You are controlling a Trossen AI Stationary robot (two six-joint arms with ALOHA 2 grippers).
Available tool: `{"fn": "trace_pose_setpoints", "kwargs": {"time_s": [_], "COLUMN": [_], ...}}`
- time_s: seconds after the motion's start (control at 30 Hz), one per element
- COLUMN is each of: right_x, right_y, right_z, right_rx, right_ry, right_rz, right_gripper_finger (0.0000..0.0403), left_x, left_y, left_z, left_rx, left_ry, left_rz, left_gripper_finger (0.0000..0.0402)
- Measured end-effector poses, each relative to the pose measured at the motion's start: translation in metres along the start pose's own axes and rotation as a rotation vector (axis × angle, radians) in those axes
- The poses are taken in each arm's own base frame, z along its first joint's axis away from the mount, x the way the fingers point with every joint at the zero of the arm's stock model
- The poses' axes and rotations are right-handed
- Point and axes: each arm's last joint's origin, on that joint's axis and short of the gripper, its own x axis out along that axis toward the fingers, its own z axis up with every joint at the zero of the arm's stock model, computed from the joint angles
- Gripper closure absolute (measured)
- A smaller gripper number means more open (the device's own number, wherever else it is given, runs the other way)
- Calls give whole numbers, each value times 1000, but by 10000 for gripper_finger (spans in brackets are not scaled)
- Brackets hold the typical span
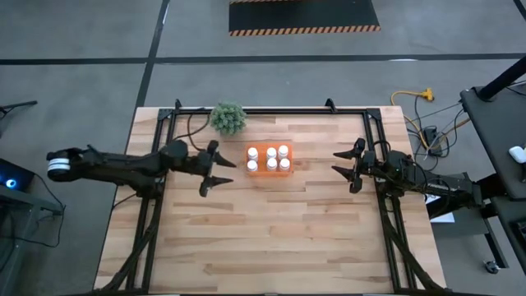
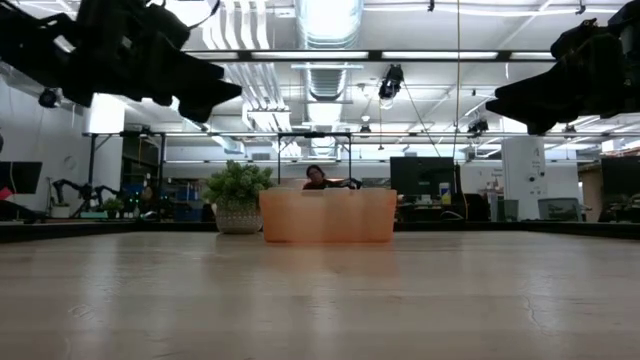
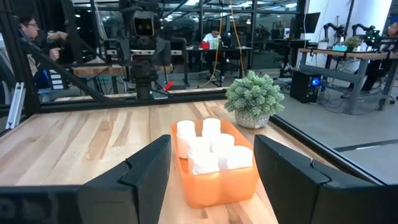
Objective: Pick and place pill bottles into a basket
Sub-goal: Return to Home Position
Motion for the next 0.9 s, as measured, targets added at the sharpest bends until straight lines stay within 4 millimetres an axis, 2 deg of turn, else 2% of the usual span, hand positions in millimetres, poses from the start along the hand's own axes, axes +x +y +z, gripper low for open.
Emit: {"fn": "trace_pose_setpoints", "kwargs": {"time_s": [0.17,0.47,0.73,0.9], "right_x": [0,0,0,0], "right_y": [0,0,0,0], "right_z": [0,0,0,0], "right_rx": [0,0,0,0], "right_ry": [0,0,0,0], "right_rz": [0,0,0,0], "right_gripper_finger": [184,184,184,184], "left_x": [-12,-17,-30,-39], "left_y": [-3,-5,-24,-33], "left_z": [-1,-3,-10,-6], "left_rx": [-38,-45,-16,30], "left_ry": [-33,-12,-18,-77], "left_rz": [68,98,222,189], "left_gripper_finger": [177,177,177,177]}}
